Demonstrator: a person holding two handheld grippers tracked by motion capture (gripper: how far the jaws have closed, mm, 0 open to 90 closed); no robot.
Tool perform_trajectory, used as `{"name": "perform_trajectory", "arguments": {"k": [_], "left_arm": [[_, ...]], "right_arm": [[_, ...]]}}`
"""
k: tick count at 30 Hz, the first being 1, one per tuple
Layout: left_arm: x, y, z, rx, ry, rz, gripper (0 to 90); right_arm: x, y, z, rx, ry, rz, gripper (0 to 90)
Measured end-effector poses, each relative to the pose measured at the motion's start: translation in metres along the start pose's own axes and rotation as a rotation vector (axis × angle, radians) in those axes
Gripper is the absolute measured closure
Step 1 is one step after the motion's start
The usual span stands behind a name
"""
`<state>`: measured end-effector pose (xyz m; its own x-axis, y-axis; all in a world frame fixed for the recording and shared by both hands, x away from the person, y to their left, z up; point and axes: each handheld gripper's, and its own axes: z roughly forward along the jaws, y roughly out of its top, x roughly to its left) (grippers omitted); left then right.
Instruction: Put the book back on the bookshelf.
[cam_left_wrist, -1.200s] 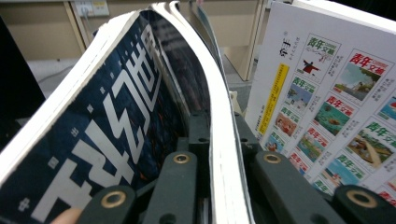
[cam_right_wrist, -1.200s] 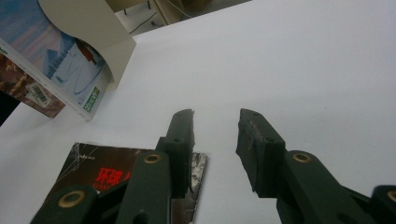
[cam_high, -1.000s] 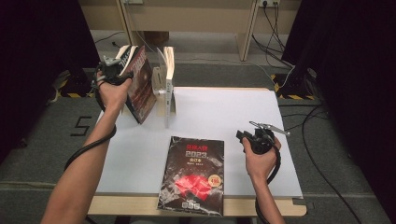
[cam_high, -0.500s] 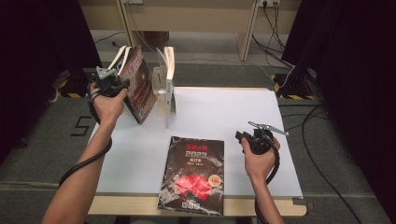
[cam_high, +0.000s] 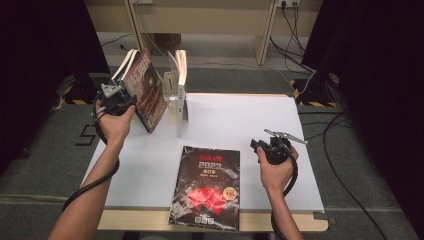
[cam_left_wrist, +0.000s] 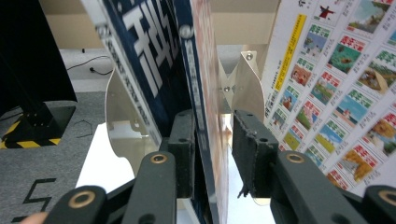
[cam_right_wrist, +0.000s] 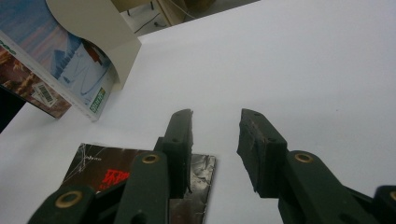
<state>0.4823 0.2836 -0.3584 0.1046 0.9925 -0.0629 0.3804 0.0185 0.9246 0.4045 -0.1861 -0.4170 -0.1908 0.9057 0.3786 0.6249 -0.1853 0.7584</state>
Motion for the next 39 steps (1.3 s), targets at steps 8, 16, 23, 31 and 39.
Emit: {"name": "perform_trajectory", "arguments": {"k": [8, 16, 23, 31, 39], "left_arm": [[0.01, -0.023, -0.009, 0.003, -0.007, -0.074, 59.4], [0.041, -0.014, -0.008, -0.04, 0.012, -0.25, 46.6], [0.05, 0.012, 0.011, -0.062, -0.021, -0.271, 50.3], [0.045, 0.026, 0.041, -0.016, -0.065, -0.31, 60.9], [0.03, 0.03, 0.047, -0.027, -0.093, -0.245, 67.2]], "right_arm": [[0.0, 0.001, -0.002, 0.002, -0.005, 0.004, 64.6], [-0.001, 0.002, -0.002, 0.004, -0.003, -0.004, 64.3], [-0.001, 0.003, -0.003, 0.0, -0.004, 0.003, 63.9], [-0.004, 0.002, -0.003, 0.003, -0.005, 0.007, 63.8], [-0.009, 0.001, -0.007, 0.0, -0.01, 0.016, 63.8]]}}
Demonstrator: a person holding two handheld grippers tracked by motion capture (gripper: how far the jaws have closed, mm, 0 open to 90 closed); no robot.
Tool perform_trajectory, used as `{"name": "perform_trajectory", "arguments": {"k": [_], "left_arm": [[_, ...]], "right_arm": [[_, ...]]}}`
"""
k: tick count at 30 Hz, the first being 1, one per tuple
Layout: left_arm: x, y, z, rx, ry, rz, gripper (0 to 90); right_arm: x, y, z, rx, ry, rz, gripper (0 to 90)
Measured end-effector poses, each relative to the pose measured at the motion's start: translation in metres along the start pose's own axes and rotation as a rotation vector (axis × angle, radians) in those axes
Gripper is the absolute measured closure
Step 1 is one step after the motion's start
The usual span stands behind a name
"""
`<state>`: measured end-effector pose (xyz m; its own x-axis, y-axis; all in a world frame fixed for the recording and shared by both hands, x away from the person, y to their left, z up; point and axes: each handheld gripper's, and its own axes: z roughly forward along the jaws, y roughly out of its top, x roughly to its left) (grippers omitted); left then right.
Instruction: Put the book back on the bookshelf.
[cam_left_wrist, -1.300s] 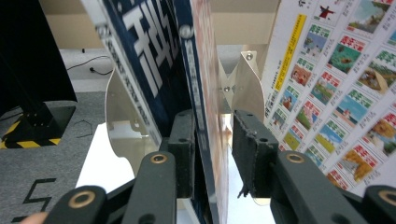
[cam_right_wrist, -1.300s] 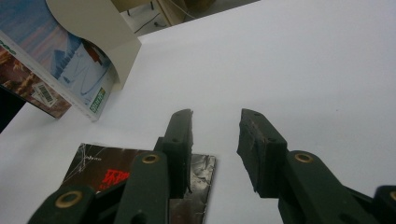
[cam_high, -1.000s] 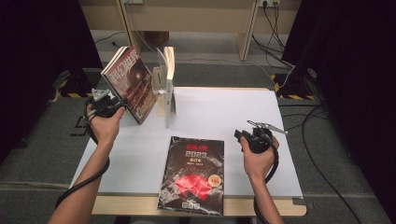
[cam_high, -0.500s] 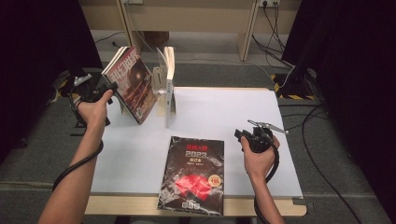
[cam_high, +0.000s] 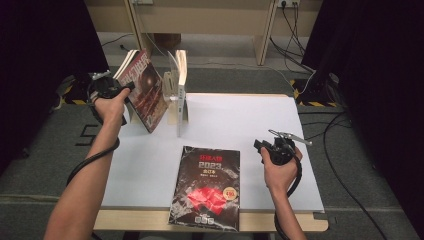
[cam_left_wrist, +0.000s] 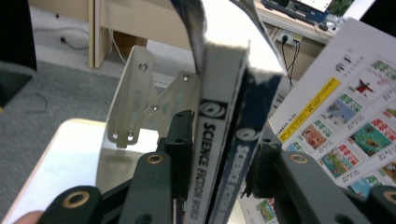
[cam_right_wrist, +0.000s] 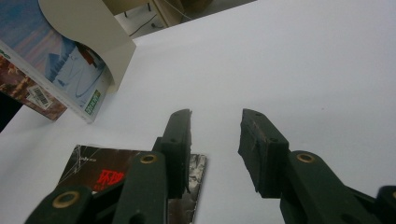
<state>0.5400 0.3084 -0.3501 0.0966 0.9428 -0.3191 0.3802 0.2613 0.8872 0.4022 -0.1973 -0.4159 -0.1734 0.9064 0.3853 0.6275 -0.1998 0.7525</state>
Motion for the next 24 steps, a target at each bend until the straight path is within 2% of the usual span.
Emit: {"name": "perform_trajectory", "arguments": {"k": [2, 4, 6, 11, 13, 14, 18, 19, 20, 21, 23, 24], "left_arm": [[-0.006, -0.001, 0.001, -0.001, -0.025, 0.016, 67.3], [-0.012, -0.001, 0.004, 0.001, -0.038, 0.042, 67.1], [-0.017, -0.002, 0.007, 0.004, -0.045, 0.051, 66.7], [-0.028, 0.001, 0.011, 0.038, -0.004, 0.12, 69.9], [-0.03, 0.003, 0.012, 0.055, 0.008, 0.127, 71.4], [-0.032, 0.004, 0.013, 0.063, 0.021, 0.146, 72.3], [-0.04, 0.007, 0.015, 0.091, 0.023, 0.201, 73.8], [-0.04, 0.007, 0.015, 0.091, 0.023, 0.201, 74.4], [-0.045, 0.006, 0.016, 0.094, 0.025, 0.252, 75.1], [-0.046, 0.006, 0.016, 0.092, 0.024, 0.265, 75.4], [-0.05, 0.003, 0.015, 0.075, 0.044, 0.315, 75.7], [-0.05, 0.003, 0.015, 0.075, 0.044, 0.315, 75.8]], "right_arm": [[0.0, 0.0, 0.0, -0.001, -0.001, 0.004, 63.8], [0.001, 0.001, 0.0, 0.0, 0.002, -0.004, 63.7], [0.001, 0.001, 0.0, -0.002, 0.001, -0.009, 63.8], [0.001, 0.002, 0.0, 0.001, 0.004, -0.003, 63.5], [0.001, 0.002, 0.001, 0.003, 0.003, 0.002, 63.5], [0.001, 0.002, 0.0, 0.008, 0.002, 0.007, 63.5], [0.0, 0.002, 0.001, 0.009, 0.002, -0.002, 63.6], [0.0, 0.002, 0.001, 0.009, 0.002, -0.002, 63.6], [0.0, 0.002, 0.001, 0.009, 0.003, -0.006, 63.7], [0.0, 0.002, 0.0, 0.009, 0.003, 0.0, 63.7], [0.0, 0.002, -0.001, 0.005, 0.005, -0.005, 63.8], [0.001, 0.003, -0.001, 0.004, 0.004, -0.005, 63.9]]}}
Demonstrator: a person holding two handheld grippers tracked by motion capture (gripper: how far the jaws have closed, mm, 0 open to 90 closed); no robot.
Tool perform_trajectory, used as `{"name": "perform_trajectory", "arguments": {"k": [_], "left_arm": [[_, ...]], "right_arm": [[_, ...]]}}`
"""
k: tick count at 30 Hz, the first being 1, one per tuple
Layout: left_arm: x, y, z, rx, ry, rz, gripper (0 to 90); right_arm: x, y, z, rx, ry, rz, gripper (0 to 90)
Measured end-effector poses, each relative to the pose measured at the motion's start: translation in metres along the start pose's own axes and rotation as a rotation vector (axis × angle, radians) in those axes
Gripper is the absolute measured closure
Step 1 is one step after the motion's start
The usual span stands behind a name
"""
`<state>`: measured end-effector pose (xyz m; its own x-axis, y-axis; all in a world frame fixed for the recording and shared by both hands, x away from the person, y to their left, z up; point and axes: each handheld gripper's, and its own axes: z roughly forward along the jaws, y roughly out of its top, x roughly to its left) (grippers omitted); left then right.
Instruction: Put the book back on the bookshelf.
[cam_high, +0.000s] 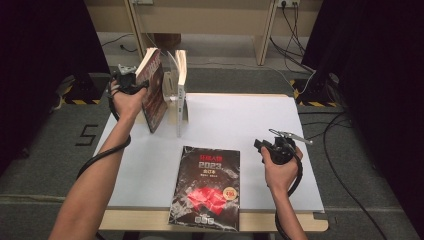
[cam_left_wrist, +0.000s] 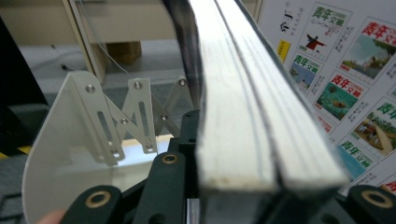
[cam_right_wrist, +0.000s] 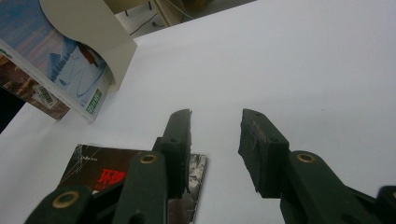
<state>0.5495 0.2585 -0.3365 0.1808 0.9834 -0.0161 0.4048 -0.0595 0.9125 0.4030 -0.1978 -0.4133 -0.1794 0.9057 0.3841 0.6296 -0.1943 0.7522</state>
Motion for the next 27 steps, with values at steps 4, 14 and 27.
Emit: {"name": "perform_trajectory", "arguments": {"k": [4, 14, 27], "left_arm": [[0.004, -0.01, -0.006, -0.047, 0.079, 0.012, 75.8], [0.0, -0.009, -0.006, -0.047, 0.079, -0.026, 74.8], [-0.006, -0.004, -0.006, -0.009, 0.038, -0.125, 75.0]], "right_arm": [[0.0, 0.001, 0.0, 0.003, -0.002, -0.007, 64.0], [0.0, 0.0, 0.001, 0.008, -0.006, -0.008, 64.1], [-0.002, 0.003, -0.004, 0.0, -0.009, -0.005, 64.1]]}}
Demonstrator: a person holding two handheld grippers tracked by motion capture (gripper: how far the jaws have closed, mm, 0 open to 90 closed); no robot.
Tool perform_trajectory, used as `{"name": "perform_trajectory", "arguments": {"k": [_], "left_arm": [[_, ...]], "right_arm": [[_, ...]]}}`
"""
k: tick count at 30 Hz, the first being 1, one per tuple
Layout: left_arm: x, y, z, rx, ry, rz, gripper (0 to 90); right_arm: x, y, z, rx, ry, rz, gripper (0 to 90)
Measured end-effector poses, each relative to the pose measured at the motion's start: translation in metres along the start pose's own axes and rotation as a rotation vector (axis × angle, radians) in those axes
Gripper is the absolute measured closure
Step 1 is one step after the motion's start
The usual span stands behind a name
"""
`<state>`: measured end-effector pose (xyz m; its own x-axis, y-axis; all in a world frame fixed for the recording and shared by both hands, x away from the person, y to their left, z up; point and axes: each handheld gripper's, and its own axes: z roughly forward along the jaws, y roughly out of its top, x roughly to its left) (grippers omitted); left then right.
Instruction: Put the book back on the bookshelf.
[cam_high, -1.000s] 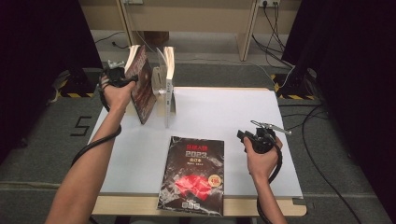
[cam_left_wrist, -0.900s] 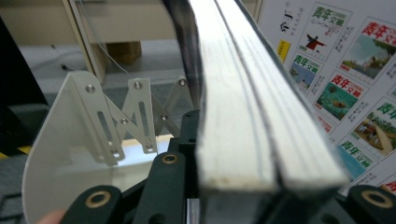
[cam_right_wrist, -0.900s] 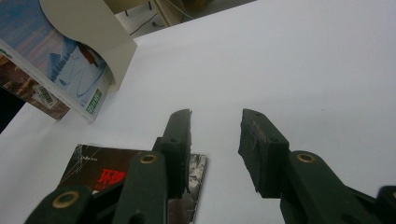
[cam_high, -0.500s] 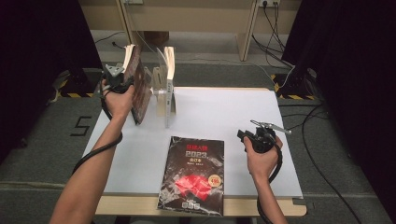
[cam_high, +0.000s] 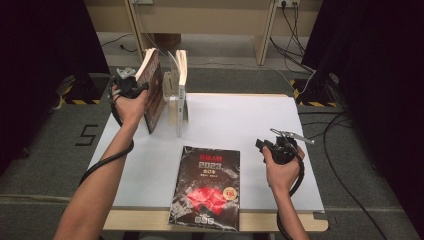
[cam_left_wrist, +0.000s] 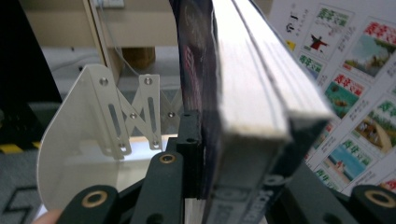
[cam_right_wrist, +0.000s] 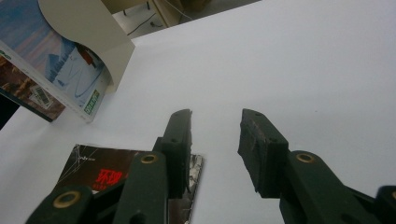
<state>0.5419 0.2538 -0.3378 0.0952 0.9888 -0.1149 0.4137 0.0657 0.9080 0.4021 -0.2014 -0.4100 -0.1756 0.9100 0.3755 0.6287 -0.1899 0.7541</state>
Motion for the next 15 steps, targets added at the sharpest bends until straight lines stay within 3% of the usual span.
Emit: {"name": "perform_trajectory", "arguments": {"k": [2, 4, 5, 6, 15], "left_arm": [[-0.002, 0.002, 0.003, 0.009, -0.019, -0.015, 75.4], [-0.01, 0.003, 0.005, 0.012, -0.029, 0.036, 75.4], [-0.01, 0.003, 0.005, 0.012, -0.029, 0.036, 75.3], [-0.017, 0.004, 0.006, 0.021, -0.051, 0.074, 75.3], [-0.028, -0.001, 0.005, 0.004, -0.088, 0.084, 68.1]], "right_arm": [[0.0, 0.001, 0.0, -0.002, 0.0, -0.004, 64.1], [0.0, 0.001, 0.0, -0.002, -0.001, 0.0, 64.1], [-0.001, 0.001, 0.0, 0.0, 0.0, -0.004, 64.1], [0.0, 0.001, 0.001, 0.002, 0.0, 0.001, 64.1], [-0.002, -0.001, 0.001, 0.013, -0.002, -0.004, 64.0]]}}
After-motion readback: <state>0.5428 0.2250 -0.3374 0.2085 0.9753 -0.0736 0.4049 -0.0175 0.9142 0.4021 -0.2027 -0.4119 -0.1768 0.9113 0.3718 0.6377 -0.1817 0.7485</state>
